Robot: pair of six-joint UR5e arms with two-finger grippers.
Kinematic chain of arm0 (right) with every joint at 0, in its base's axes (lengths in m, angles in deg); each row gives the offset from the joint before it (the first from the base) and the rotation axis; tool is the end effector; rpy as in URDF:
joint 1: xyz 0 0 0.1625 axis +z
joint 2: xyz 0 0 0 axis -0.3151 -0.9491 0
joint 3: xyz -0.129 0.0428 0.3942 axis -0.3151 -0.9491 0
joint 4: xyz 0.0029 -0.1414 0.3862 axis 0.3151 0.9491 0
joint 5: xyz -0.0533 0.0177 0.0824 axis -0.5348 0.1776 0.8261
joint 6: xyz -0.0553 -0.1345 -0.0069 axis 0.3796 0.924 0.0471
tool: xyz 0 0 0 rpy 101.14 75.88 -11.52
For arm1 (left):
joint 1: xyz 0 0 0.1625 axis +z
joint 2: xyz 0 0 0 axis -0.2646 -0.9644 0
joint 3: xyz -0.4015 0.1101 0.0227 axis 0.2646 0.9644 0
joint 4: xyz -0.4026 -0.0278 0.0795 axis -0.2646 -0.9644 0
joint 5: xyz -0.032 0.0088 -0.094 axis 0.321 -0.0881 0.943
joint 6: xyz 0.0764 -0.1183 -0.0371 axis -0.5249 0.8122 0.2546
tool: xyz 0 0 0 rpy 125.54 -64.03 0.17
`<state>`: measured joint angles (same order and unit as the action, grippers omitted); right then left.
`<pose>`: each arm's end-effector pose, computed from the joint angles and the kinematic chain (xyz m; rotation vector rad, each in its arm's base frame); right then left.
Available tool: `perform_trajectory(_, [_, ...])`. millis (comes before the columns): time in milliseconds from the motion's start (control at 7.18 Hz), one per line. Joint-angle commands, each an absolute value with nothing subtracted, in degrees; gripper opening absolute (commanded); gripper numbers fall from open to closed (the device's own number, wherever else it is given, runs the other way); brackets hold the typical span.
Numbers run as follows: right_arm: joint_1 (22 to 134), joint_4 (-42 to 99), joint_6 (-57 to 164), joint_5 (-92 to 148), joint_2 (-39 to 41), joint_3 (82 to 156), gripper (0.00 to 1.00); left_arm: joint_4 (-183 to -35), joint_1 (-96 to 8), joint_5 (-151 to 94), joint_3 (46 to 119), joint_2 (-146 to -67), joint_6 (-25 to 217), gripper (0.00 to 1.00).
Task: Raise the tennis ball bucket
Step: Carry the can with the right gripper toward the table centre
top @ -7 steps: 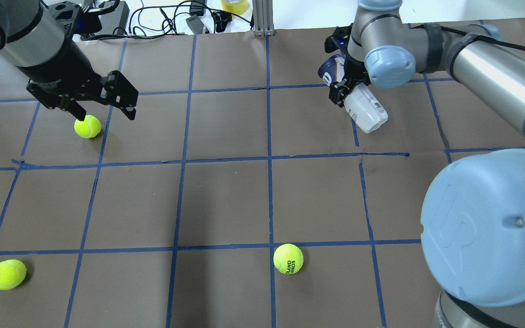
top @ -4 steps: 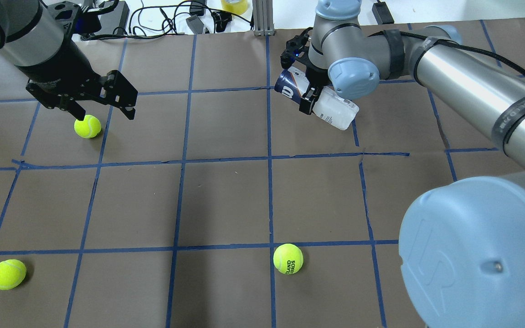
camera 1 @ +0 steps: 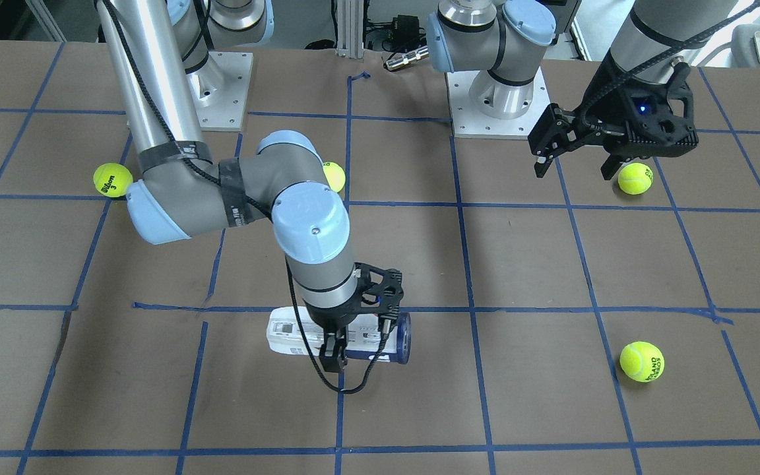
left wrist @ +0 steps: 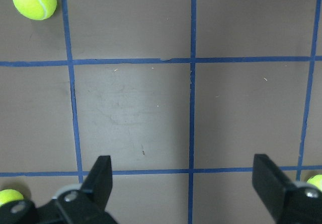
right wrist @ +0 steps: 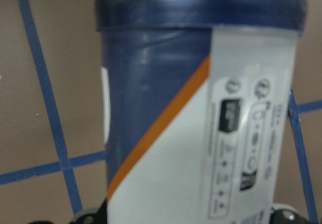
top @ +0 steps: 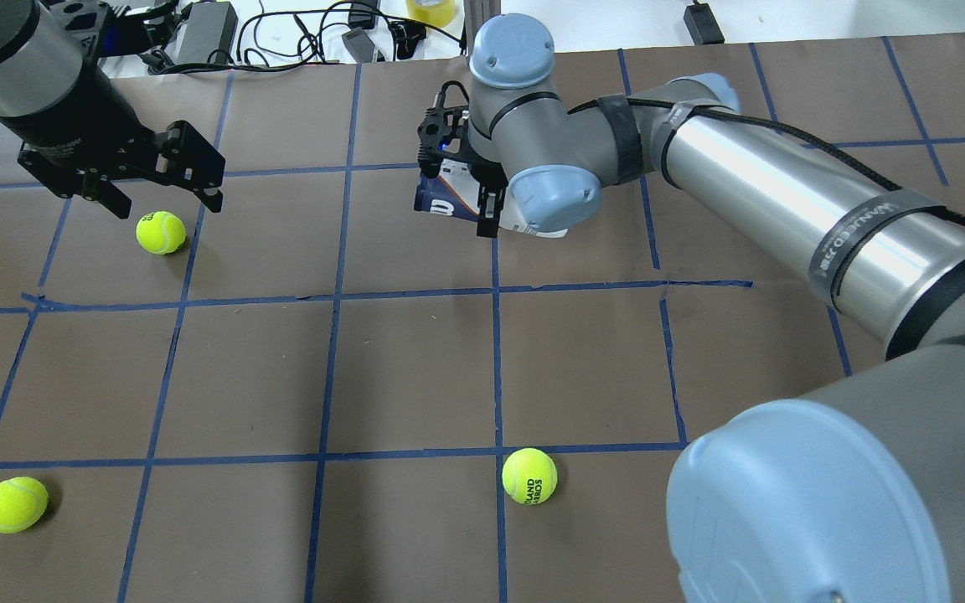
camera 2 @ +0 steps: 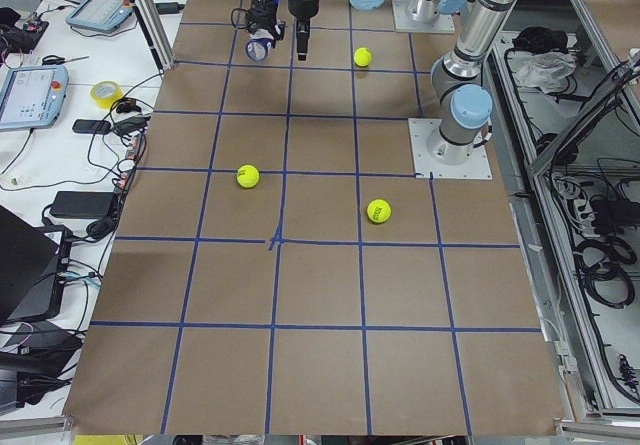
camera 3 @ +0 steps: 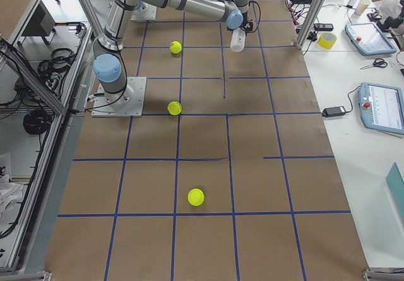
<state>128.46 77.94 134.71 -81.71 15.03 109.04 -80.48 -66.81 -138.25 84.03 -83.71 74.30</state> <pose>0.3748 -0.6108 0.2041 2.1176 -2.2934 0.2779 -0.0718 -0.4860 0.4406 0.0252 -3.1176 0.0689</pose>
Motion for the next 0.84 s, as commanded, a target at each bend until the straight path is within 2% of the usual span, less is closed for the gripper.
perform_trajectory(0, [134.4,78.7,137.9,-82.7,15.8,109.1,0.77,-81.0,-65.1,-138.3,83.5,-83.7,74.3,1.00])
perform_trajectory(697, [137.0,80.8,137.3,-83.8,19.7,109.0,0.78,-81.0,-64.5,-138.0,83.8,-83.7,74.3,1.00])
